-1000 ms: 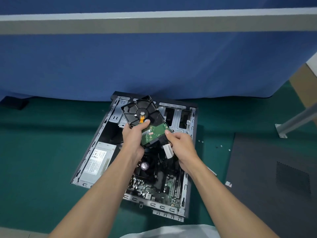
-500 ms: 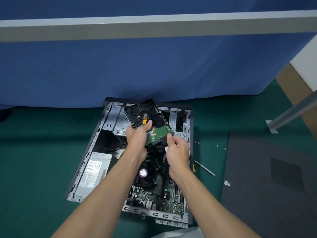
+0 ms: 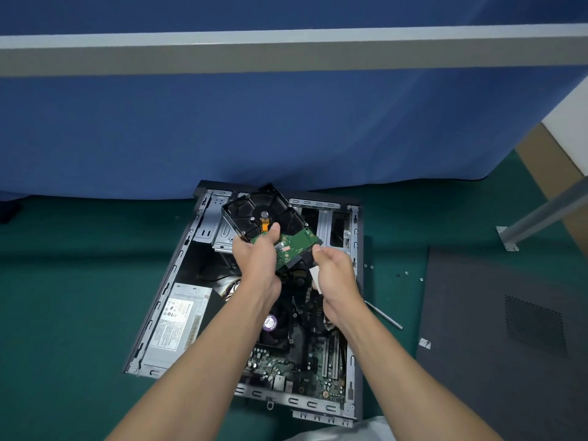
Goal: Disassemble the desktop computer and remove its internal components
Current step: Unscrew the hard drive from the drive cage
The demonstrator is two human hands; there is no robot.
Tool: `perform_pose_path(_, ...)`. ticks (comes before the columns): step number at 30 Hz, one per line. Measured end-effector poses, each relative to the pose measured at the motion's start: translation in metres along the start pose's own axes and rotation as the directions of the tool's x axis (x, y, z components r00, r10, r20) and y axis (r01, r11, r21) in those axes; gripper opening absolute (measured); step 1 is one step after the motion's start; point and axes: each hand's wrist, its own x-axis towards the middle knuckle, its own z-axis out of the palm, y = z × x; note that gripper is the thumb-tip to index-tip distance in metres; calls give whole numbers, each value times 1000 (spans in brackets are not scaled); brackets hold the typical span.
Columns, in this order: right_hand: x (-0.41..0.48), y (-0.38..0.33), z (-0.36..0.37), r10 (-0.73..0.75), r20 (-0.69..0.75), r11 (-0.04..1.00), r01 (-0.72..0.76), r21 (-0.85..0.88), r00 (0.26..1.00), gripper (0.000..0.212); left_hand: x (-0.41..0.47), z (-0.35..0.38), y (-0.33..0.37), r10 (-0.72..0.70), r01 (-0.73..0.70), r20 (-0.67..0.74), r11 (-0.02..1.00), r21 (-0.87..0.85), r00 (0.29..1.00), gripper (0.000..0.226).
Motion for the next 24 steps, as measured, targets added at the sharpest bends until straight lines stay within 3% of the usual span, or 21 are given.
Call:
perform_pose_path(4, 7, -2, -6, -22, 15, 999, 22, -29, 1000, 37, 3, -5, 6, -34, 32, -32, 998, -47, 999, 38)
perform_pose_path(7, 8, -1, -10, -29, 31, 974, 35, -224, 999, 34, 5, -11, 12, -11, 10, 0, 999, -44, 1000, 52)
perform_pose_path(9, 11, -3, -14, -63, 97, 892, 99, -441, 993, 28, 6, -15, 16, 34, -34, 23, 999, -21, 999, 48)
perform_pose_path(11, 11, -4, -18, -120, 157, 734, 194, -650, 980, 32, 5, -17, 20, 72, -72, 49, 997, 7, 996, 45)
perform_pose_path(13, 8, -9, -20, -232, 140, 651, 261, -713, 962, 35, 3, -18, 24, 117, -119, 74, 993, 27, 990, 37)
perform_pose_path(15, 4, -12, -20, -276, 163, 722, 316, -615, 947, 24, 1, -18, 26, 142, -146, 98, 989, 37, 985, 34)
perform_pose_path(18, -7, -17, -10, -96, 293, 928, 192, -320, 951, 34, -4, -15, 27, 164, -168, 132, 986, 15, 978, 31)
perform_pose_path(24, -10, -10, -8, -77, 328, 995, 93, -34, 941, 32, -9, -12, 29, 101, -108, 214, 994, 24, 972, 31)
